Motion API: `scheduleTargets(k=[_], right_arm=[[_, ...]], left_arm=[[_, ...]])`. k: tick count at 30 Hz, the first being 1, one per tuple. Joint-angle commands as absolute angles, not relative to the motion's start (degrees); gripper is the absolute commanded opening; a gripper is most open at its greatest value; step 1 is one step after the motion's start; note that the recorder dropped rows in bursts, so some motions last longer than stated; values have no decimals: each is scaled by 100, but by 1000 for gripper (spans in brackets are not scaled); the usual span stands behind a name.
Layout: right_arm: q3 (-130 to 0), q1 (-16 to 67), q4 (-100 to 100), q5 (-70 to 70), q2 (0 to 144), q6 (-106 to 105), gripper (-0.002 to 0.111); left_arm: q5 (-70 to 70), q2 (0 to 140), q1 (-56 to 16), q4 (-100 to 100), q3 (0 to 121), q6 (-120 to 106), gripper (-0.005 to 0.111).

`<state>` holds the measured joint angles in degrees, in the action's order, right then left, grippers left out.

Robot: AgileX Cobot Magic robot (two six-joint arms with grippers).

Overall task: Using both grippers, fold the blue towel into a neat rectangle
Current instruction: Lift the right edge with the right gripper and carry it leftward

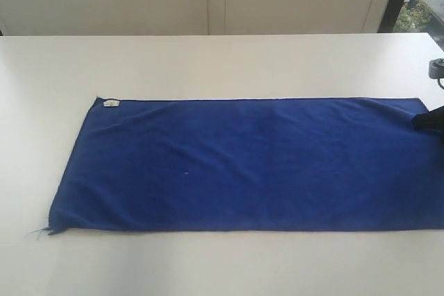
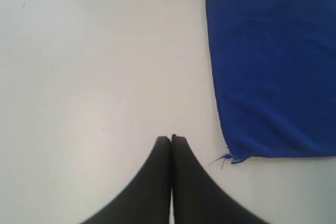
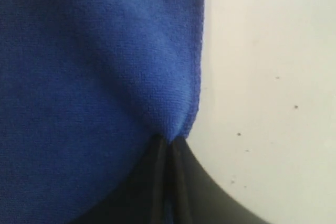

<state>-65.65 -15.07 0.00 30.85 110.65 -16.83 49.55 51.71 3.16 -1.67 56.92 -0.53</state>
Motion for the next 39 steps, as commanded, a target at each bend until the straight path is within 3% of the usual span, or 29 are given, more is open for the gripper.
scheduleTargets(k=[1,18,39], right_arm=[[-6620,-1715,-204,2930,11003,-1452,0],[-6620,-1576,198,2908,10039,-1452,0],[-6880,172,198,3708,9243,-1411,0]], left_arm=[[5017,5137,335,-167,5715,0,0],[5017,5137,335,-167,5715,0,0],[5017,5137,335,-167,5715,0,0]])
